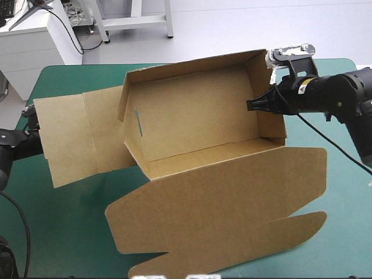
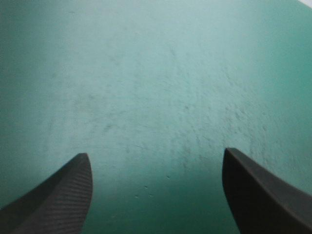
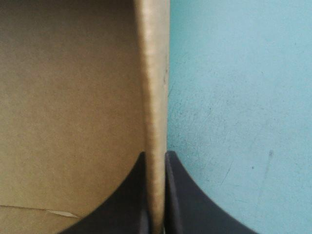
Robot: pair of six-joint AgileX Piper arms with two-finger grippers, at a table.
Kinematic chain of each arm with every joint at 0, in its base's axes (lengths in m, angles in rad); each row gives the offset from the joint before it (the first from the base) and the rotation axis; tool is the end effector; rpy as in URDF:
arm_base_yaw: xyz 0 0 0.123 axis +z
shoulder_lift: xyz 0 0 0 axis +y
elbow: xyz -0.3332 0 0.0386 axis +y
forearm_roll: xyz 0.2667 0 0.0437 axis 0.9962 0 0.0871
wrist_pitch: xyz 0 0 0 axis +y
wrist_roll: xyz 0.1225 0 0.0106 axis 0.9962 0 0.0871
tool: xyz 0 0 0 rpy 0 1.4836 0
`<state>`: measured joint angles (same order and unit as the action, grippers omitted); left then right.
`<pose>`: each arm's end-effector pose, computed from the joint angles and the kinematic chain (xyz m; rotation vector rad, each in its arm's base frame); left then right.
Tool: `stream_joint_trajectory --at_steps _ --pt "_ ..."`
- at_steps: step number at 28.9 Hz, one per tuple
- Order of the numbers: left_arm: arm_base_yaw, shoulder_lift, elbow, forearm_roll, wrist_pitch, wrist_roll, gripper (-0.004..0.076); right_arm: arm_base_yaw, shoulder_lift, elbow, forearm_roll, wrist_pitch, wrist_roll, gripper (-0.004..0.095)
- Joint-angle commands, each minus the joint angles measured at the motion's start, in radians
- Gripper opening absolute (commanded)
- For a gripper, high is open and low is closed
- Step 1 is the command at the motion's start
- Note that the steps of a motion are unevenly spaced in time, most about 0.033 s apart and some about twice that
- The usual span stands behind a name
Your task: Fold the box
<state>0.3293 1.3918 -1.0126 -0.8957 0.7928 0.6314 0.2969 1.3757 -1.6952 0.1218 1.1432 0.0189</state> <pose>0.3149 0.0353 0.3223 -0.2228 2.3104 -0.5920 0.2862 0.1018 0.5007 -0.3198 2.2974 0.3144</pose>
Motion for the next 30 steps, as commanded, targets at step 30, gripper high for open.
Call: stream_joint_trajectory --at_steps 30 --pt "-0.223 -0.034 -0.062 -0.734 0.509 0.494 0.0529 -0.003 0.114 -0.028 -0.050 -0.119 0.055 -0.0019"
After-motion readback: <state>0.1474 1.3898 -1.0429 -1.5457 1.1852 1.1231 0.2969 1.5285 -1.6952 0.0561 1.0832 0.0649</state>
